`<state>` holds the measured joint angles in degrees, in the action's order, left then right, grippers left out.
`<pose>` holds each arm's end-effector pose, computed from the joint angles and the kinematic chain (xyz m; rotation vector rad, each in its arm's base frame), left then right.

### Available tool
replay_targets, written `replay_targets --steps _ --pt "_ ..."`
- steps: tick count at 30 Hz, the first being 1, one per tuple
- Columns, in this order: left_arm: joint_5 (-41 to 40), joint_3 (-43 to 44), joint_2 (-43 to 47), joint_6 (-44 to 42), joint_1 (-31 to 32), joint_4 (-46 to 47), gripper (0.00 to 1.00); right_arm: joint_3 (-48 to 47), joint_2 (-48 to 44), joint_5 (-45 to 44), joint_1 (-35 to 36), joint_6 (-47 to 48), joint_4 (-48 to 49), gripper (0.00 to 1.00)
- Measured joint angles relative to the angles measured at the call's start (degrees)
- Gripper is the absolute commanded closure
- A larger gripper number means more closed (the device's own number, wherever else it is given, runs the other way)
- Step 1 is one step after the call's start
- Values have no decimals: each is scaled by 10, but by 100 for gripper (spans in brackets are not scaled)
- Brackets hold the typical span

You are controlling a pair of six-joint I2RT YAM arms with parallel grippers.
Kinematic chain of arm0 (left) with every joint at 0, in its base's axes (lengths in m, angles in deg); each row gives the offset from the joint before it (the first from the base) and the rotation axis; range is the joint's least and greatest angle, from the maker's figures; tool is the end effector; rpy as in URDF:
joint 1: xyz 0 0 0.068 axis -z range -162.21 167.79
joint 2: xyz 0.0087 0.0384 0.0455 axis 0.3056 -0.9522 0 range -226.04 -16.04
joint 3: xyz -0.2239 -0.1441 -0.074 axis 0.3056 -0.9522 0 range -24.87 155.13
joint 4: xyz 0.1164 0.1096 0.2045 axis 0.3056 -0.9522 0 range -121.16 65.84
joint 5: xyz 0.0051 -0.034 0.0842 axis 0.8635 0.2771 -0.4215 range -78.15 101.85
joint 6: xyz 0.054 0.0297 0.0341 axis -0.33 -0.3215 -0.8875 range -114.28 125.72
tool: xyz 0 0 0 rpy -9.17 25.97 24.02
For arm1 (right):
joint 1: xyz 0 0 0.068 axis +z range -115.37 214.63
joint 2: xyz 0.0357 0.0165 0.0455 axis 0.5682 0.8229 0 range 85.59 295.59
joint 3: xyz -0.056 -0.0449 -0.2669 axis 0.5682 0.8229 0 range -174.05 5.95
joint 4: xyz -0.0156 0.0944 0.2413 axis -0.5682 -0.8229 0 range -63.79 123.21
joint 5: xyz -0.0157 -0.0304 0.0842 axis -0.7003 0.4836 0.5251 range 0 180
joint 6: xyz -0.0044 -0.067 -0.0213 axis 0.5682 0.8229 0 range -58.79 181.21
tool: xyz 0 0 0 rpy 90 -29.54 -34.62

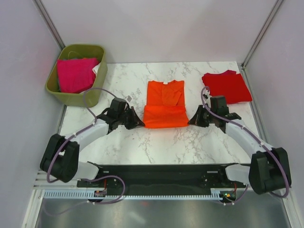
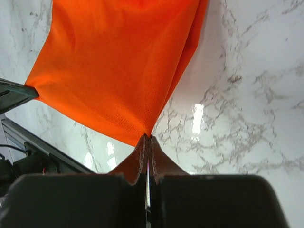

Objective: Fold and stack the t-shirts
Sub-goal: Fold the tshirt

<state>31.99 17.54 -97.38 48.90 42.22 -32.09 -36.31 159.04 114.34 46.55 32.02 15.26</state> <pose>0.2595 -0.1397 0.1786 -0.2384 2.5405 -0.9356 0.2548 0.0780 0.1999 0.1763 2.4960 0.8298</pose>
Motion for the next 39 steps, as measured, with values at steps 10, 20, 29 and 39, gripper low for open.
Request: replay_targets --steps 10,20,29,39 --pt "46 -39 190 1 14 -72 98 3 -174 15 1 8 -105 100" --pt "57 37 138 2 13 -113 98 -85 -112 -7 1 17 -140 100" --pt "56 137 24 0 -10 -122 98 -160 21 -35 -14 25 -126 100" --pt "70 261 -117 -5 -62 -126 98 -291 171 -37 -33 22 -110 100"
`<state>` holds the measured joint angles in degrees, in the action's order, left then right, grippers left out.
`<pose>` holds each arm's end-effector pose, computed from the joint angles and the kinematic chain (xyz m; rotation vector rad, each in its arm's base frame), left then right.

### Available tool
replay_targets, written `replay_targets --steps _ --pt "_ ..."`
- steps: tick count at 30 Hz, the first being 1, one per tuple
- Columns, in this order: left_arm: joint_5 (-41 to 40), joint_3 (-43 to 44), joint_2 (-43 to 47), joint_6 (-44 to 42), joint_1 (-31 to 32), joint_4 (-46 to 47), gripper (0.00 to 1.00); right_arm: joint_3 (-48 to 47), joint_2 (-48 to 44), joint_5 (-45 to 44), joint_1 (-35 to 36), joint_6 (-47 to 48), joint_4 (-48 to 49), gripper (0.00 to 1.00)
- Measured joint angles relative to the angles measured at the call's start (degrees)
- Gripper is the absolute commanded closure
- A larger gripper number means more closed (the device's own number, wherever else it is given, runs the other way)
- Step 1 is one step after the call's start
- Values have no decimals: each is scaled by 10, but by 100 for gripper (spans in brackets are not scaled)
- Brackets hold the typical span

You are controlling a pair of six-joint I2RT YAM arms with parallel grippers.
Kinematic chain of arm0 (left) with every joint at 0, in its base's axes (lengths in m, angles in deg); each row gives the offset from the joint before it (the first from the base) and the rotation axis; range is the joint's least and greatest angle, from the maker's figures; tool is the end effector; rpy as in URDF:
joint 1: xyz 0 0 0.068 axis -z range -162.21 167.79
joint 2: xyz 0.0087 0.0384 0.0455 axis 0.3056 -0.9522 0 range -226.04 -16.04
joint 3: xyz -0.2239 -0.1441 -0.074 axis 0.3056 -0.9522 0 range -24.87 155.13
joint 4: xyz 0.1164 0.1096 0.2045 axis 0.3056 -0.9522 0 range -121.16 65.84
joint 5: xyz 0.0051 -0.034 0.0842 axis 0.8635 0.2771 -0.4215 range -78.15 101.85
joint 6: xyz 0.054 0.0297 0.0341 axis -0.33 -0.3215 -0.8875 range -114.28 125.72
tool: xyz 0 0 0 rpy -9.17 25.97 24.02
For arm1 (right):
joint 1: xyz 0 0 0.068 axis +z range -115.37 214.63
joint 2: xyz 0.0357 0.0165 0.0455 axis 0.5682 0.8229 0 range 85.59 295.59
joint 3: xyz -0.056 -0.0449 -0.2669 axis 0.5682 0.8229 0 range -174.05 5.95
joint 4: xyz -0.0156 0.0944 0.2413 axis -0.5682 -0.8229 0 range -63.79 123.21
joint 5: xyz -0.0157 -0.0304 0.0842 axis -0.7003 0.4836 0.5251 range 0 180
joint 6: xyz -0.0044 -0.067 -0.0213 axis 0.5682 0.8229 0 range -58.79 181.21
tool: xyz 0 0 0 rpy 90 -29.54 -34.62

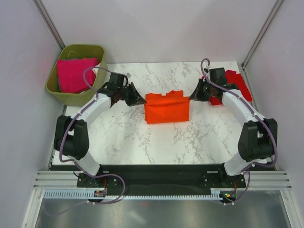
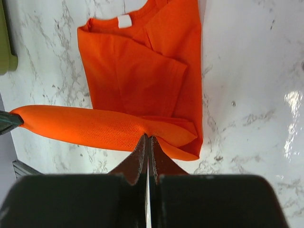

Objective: Fold and stack the t-shirts
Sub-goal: Fold the tshirt

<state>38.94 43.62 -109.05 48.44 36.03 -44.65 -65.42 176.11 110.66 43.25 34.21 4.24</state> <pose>0.3419 -0.1404 0.2460 -0.2860 2.4923 -1.0427 0.3499 0.0736 0.2629 0.2234 2.4553 0.7146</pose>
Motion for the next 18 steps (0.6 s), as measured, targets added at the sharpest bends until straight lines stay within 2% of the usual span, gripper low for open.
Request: replay_targets --steps 11,13,14,16,17,18 --pt "36 190 -182 0 -43 -1 98 -185 200 17 -23 -21 21 100" --pt "40 225 -220 0 -47 1 89 -218 241 21 -25 -26 26 94" --pt "42 238 -236 0 -48 0 81 -234 262 23 -26 -29 27 72" --pt "48 270 -276 1 -50 -2 64 -256 297 26 -29 -38 35 49" --pt "50 287 -296 2 -51 -2 54 -261 310 26 -30 -42 38 23" --pt "50 299 -310 2 -52 0 32 -263 321 24 -31 -44 42 17"
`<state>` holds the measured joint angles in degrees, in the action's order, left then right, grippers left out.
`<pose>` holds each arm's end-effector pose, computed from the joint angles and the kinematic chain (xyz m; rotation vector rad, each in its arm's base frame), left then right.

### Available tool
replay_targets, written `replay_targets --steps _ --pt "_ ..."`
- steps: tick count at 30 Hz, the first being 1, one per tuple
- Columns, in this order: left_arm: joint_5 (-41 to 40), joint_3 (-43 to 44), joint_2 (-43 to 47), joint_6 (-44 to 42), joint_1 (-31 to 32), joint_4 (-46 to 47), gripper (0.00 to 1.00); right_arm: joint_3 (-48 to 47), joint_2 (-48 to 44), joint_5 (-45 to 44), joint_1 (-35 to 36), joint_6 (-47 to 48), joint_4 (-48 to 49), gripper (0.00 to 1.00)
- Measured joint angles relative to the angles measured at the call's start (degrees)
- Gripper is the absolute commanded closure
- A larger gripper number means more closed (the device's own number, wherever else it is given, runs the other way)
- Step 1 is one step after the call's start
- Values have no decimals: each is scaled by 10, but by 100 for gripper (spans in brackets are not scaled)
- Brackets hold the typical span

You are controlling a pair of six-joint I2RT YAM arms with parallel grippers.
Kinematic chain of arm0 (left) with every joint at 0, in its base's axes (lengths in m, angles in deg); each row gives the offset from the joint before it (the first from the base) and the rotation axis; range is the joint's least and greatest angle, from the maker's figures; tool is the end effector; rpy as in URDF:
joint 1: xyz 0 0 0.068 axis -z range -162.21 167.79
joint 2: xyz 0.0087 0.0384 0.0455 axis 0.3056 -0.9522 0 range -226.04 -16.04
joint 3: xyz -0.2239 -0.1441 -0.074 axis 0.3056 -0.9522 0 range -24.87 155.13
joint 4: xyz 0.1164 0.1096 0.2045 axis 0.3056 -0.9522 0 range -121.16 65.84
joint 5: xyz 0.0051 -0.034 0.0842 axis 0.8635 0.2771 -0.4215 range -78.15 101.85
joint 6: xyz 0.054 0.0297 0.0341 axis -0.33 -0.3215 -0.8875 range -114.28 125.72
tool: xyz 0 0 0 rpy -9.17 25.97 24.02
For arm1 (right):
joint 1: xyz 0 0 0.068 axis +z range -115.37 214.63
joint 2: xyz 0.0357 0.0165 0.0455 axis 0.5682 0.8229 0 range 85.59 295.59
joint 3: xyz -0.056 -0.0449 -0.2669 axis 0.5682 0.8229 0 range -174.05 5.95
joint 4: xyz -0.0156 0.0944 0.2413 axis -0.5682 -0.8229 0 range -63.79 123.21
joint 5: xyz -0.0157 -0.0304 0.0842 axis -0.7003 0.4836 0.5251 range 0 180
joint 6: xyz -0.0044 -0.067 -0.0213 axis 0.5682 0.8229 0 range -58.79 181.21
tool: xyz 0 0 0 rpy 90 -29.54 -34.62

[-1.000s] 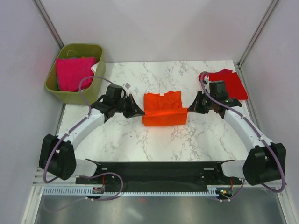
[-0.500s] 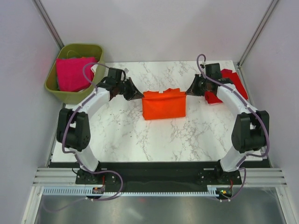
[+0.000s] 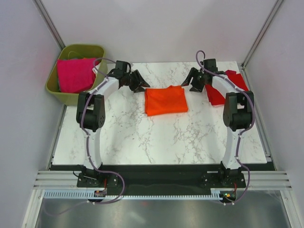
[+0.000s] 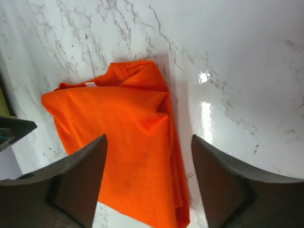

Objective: Fold and stack the t-shirts
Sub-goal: Fold the tshirt

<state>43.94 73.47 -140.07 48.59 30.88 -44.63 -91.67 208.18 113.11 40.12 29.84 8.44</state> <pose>0.4799 -0.1431 0.1955 -0.3624 2.4872 -1.1056 0.4874 0.0696 0.1939 0.3759 2.4700 0.7719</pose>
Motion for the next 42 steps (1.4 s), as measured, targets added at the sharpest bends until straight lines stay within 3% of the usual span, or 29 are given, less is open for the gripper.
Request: replay_targets --steps 2,6,10,15,24,36,42 --pt "0 19 -29 -1 -2 -2 15 0 9 -8 -1 1 3 15" --pt "-7 23 -38 -4 -3 -8 12 20 -3 -22 -3 7 39 18" --pt "-26 -11 -12 -15 -2 4 14 78 -37 -19 -3 18 78 32" --pt "-52 -94 38 -25 1 15 20 104 -39 -8 -2 33 94 41" --pt "-78 -113 33 -28 11 44 25 108 -8 -6 -2 43 123 44" --pt "-83 -68 -23 -28 13 53 31 35 69 6 10 40 137 47" --pt "-86 -34 -47 -28 13 49 38 8 89 11 14 37 145 47"
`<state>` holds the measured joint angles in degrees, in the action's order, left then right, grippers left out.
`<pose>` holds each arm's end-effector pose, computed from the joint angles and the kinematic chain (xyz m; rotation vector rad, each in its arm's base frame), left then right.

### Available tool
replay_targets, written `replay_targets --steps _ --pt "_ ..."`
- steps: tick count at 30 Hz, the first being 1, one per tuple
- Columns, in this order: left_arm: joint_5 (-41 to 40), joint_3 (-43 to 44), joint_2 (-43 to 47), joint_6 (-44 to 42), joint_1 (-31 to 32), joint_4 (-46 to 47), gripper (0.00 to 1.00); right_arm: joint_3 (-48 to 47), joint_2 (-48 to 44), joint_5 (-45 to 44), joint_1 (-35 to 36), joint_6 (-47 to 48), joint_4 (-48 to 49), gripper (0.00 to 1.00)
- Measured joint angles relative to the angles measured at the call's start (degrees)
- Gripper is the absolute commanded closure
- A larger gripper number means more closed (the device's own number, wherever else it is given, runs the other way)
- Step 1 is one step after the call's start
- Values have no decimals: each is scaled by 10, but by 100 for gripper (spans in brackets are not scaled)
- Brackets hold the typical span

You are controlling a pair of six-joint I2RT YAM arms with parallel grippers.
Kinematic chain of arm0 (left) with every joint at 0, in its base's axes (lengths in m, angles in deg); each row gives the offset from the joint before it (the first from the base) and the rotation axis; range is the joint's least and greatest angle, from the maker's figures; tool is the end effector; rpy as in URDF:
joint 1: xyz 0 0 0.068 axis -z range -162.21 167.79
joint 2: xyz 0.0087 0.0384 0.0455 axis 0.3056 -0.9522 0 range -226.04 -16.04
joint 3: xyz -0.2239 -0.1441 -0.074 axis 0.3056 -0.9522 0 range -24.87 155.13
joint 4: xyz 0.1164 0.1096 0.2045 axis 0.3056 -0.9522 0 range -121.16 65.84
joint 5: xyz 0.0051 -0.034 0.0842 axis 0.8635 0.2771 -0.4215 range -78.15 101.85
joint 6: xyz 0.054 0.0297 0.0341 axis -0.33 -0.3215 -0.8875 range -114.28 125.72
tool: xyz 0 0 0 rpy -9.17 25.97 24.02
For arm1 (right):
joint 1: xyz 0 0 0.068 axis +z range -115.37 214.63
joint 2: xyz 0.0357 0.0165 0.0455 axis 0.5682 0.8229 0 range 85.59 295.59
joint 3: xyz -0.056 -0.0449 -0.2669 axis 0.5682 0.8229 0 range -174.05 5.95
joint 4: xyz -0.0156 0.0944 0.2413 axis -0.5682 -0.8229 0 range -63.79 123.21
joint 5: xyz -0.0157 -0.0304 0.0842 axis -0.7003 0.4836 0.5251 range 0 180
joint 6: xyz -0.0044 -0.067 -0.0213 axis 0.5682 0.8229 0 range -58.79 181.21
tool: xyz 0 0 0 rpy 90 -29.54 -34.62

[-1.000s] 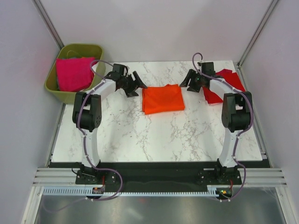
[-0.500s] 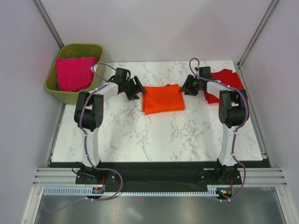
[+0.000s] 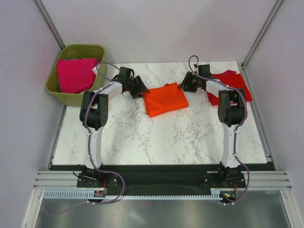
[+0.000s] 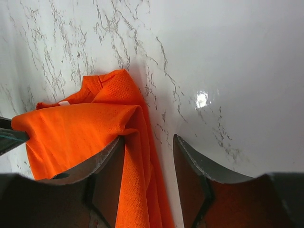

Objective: Fold and stack the t-shirts
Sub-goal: Fold the tshirt

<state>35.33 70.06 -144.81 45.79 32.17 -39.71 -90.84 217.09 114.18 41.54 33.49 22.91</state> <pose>0.4839 -0.1478 0.1405 -0.3753 2.5263 -0.9017 0.5141 0.0861 0.1354 0.2239 2.3979 0.7861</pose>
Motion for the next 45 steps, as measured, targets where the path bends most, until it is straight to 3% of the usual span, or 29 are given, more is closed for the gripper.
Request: replay_targets --steps 4,14,23,32,36,45 --pt "-8 8 -4 0 0 -7 39 2 -1 10 0 -3 14 28" --pt "-30 54 -32 -1 0 -32 58 11 -4 17 -1 0 33 31" --pt "-48 216 -111 -17 -14 -84 59 27 -2 29 -3 -14 78 29" --pt "-52 231 -123 -26 -18 -97 61 156 -81 21 -14 -44 147 29" --pt "-52 231 -123 -27 -17 -97 57 144 -77 27 -12 -51 153 29" --pt "-52 231 -123 -29 -17 -97 56 20 9 29 16 -55 126 34"
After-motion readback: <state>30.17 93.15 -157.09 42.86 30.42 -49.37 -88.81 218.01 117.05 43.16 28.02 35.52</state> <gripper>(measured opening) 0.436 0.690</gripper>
